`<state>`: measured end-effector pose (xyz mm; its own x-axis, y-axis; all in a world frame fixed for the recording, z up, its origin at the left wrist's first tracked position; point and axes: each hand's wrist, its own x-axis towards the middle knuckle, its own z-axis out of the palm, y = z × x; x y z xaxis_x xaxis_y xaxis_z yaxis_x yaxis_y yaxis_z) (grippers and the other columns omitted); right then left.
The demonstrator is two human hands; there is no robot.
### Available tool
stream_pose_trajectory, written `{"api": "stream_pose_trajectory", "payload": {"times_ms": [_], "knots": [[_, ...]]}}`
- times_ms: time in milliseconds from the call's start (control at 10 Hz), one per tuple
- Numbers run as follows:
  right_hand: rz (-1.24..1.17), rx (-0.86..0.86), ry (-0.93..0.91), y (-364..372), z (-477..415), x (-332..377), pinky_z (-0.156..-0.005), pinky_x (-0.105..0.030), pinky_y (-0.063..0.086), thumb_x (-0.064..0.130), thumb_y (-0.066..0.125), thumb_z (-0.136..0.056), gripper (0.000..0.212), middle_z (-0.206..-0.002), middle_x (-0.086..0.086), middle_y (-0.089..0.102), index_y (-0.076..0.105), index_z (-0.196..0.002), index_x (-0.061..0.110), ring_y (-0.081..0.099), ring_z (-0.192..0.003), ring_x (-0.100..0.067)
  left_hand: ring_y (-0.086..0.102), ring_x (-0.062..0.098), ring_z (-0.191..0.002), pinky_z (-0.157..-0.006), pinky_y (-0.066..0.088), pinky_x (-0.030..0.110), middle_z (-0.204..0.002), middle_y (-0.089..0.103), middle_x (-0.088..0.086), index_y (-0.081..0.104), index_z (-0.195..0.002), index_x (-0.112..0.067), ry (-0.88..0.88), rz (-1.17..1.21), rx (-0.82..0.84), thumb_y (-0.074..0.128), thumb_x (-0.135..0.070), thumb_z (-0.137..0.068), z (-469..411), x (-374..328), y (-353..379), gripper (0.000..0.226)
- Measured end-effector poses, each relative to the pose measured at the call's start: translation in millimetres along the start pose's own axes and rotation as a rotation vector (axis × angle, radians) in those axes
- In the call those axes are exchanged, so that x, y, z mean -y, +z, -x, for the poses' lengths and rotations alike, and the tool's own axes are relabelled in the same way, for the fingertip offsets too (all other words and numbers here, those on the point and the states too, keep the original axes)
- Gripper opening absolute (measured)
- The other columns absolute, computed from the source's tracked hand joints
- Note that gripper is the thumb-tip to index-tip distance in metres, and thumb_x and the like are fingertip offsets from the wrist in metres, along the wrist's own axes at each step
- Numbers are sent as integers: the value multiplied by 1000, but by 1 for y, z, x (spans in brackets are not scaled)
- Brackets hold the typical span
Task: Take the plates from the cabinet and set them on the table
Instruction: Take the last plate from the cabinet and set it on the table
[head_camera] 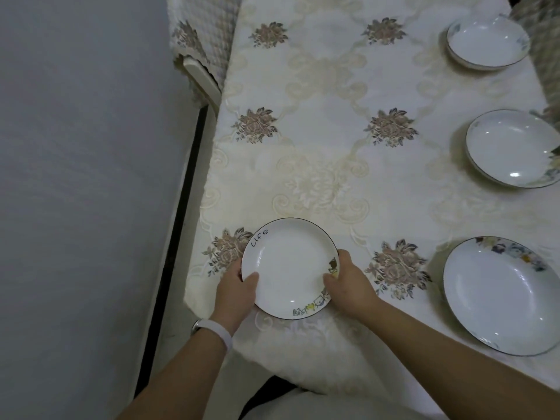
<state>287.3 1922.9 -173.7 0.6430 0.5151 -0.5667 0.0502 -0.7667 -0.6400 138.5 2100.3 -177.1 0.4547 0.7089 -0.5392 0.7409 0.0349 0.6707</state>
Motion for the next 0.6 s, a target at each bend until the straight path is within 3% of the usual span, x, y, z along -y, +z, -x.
{"api": "stream_pose_trajectory", "payload": {"times_ms": [200,400,500,600], "knots": [[43,11,3,-1,-1,0,-60,-39,50,16,50,-87,35,-81,-7,62,36,-119,12,61,-69,-23,60,19,-96,-81,47,32,-105,64,-7,56,-121,-24,22,-94,22,58,-19,-89,1,-1,-3,32],[25,-19,39,-6,7,4,-66,-35,50,26,52,-90,33,-84,0,62,40,-119,17,61,-75,-21,63,17,-89,-73,49,33,-90,64,-13,51,-102,-30,32,-63,7,60,-20,-89,8,-9,-9,19],[26,-87,45,-14,14,1,-69,-36,50,32,49,-92,36,-84,1,64,43,-125,20,62,-76,-19,64,21,-87,-73,51,36,-90,66,-6,54,-94,-29,119,-86,-10,60,-23,-86,8,-8,-17,12],[208,-186,-10,-26,29,0,-79,-37,50,35,46,-93,41,-104,1,65,46,-131,21,60,-94,-21,58,24,-100,-90,49,43,-107,62,-1,59,-106,-26,354,-310,-31,60,-27,-82,9,-9,-26,23]]}}
